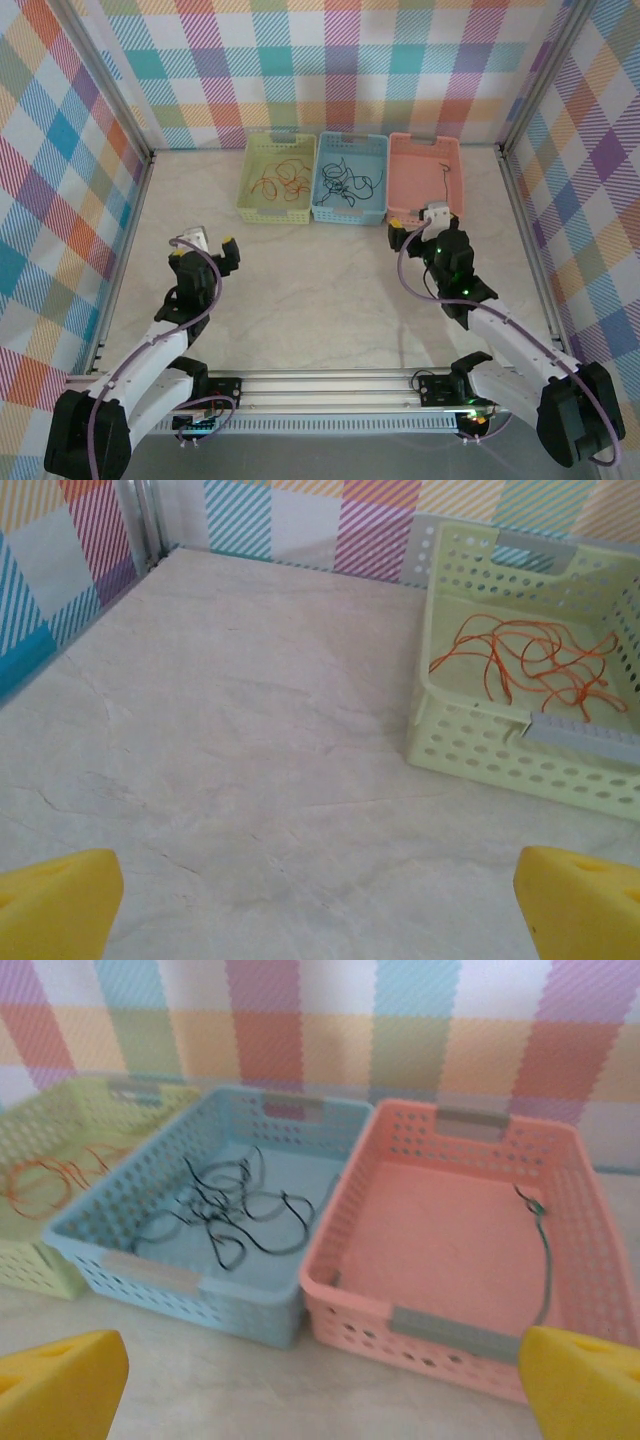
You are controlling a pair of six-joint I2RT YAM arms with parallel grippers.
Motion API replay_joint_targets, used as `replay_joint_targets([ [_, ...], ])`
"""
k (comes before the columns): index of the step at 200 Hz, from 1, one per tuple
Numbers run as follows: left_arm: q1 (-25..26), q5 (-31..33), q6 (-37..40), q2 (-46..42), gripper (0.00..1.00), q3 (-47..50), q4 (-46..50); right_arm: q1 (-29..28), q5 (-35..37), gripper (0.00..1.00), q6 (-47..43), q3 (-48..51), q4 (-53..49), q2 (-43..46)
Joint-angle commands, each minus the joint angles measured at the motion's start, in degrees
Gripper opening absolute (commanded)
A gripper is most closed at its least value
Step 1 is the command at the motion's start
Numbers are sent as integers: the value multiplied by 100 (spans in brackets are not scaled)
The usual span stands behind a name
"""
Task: Untangle the cables
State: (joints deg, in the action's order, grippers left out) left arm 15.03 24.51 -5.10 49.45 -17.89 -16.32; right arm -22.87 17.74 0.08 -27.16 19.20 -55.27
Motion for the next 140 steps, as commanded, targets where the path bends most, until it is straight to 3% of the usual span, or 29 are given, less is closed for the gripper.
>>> replay_joint_targets([
  [1, 12, -240, 1146, 271, 100, 165, -769, 156, 375, 100, -451, 345, -65, 86],
  [12, -39, -333, 1259, 720, 100, 39, -801, 302, 373, 100, -499, 540, 106, 70],
  [43, -373, -808, 1096, 2038, 100, 114, -2198, 1068, 43, 100, -305, 980, 767, -252],
  [83, -676, -1295, 1247, 2681, 100, -296, -2159, 1899, -170, 100, 332, 1563, 2951, -1204],
  [102, -695, -1433, 1116, 2779, 100, -203, -2568, 2006, -178, 100, 267, 1426, 3258, -1715],
  [114, -774, -1745, 1019, 3151, 100, -30, -3400, 2111, -556, 100, 428, 1446, 3750, -2061],
  [130, -894, -1924, 940, 3474, 100, -271, -3152, 2182, -780, 100, 406, 1424, 4579, -2883],
  [140, -894, -2072, 1040, 3667, 100, -340, -3189, 2228, -1113, 100, 358, 1232, 4016, -2882],
])
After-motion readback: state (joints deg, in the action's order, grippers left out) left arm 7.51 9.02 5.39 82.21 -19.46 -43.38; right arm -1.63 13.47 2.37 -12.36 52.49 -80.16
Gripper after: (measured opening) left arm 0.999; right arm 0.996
